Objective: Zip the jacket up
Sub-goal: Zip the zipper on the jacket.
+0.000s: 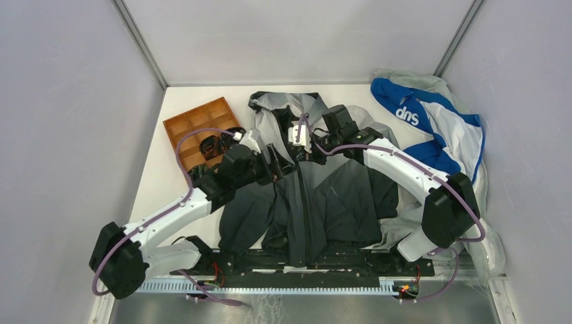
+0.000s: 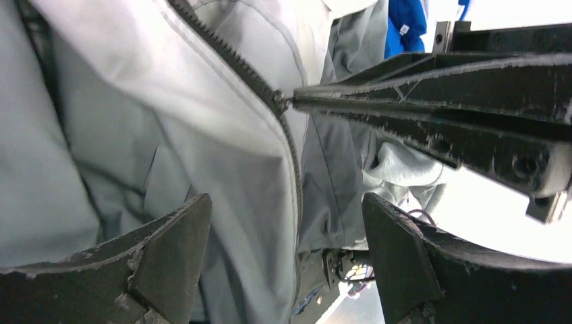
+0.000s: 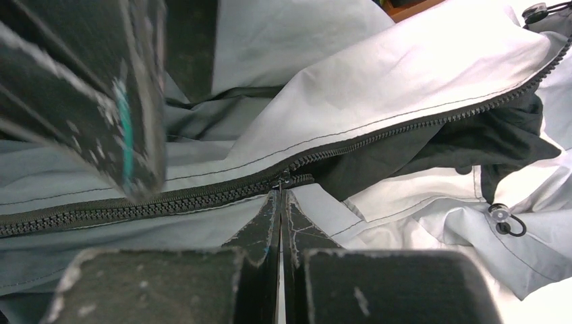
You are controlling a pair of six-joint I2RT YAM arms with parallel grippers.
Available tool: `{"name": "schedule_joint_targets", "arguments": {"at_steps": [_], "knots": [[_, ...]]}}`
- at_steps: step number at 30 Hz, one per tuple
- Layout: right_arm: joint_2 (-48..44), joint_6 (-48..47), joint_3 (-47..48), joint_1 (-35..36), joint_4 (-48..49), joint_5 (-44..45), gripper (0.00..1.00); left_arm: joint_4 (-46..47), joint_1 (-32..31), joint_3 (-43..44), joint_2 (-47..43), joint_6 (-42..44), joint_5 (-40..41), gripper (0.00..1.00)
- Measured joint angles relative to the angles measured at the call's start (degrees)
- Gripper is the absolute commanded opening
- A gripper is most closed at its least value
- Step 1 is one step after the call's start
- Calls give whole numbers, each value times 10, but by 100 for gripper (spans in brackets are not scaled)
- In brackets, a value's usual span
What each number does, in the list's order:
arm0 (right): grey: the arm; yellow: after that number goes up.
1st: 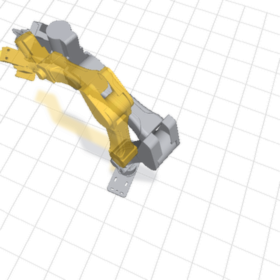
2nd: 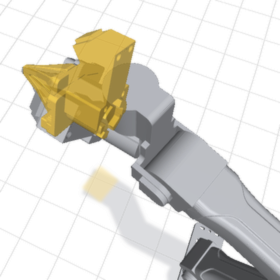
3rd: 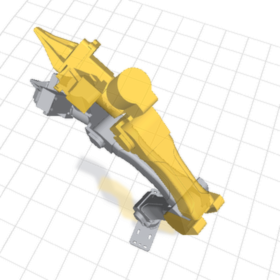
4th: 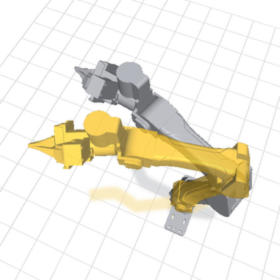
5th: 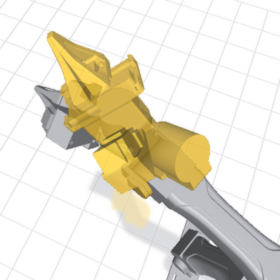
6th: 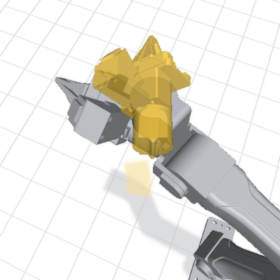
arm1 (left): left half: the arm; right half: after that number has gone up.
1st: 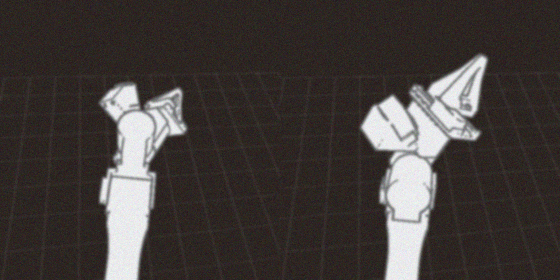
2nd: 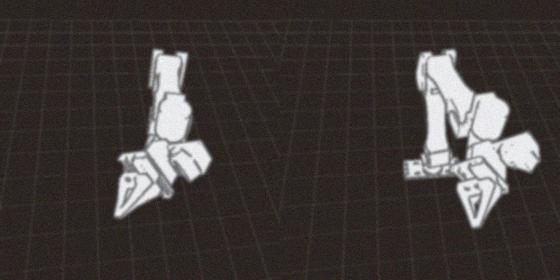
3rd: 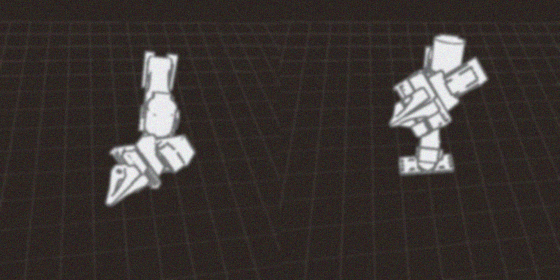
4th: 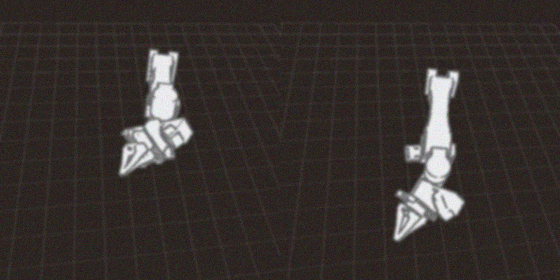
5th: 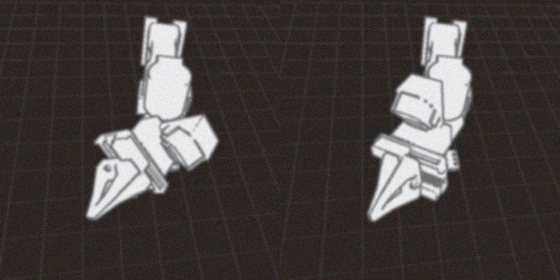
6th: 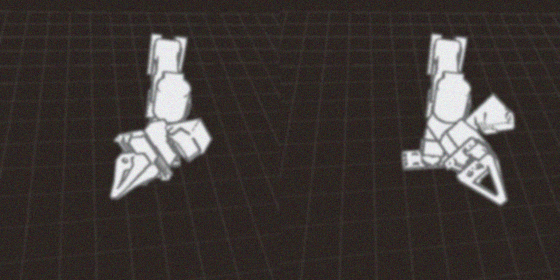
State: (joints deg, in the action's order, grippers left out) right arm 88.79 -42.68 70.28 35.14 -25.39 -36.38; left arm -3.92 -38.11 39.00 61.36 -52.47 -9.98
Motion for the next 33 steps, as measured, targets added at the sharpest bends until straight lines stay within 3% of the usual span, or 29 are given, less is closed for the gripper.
{"name": "schedule_joint_targets", "arguments": {"at_steps": [3,8,10,14,16,20,23,27,33], "knots": [[3,7,0,0,0,-1,0,38,-20,10,43,-10,24,85],[4,12,0,0,-1,-1,0,66,-43,12,114,-16,25,70],[4,15,0,0,-1,-1,0,72,-45,14,136,-17,23,57],[4,19,0,-1,-1,-3,1,78,-45,16,158,-21,21,18],[4,21,0,-2,-2,-7,12,84,-45,16,160,-19,21,7],[4,33,0,-8,-2,-14,38,88,-44,16,160,-2,7,3],[7,64,9,-30,-5,-36,48,89,-42,12,160,16,-12,3],[24,125,35,-95,9,-75,56,80,-39,-8,160,40,-44,2],[27,285,-18,-154,100,-123,57,41,-37,-19,159,81,-86,3]]}}
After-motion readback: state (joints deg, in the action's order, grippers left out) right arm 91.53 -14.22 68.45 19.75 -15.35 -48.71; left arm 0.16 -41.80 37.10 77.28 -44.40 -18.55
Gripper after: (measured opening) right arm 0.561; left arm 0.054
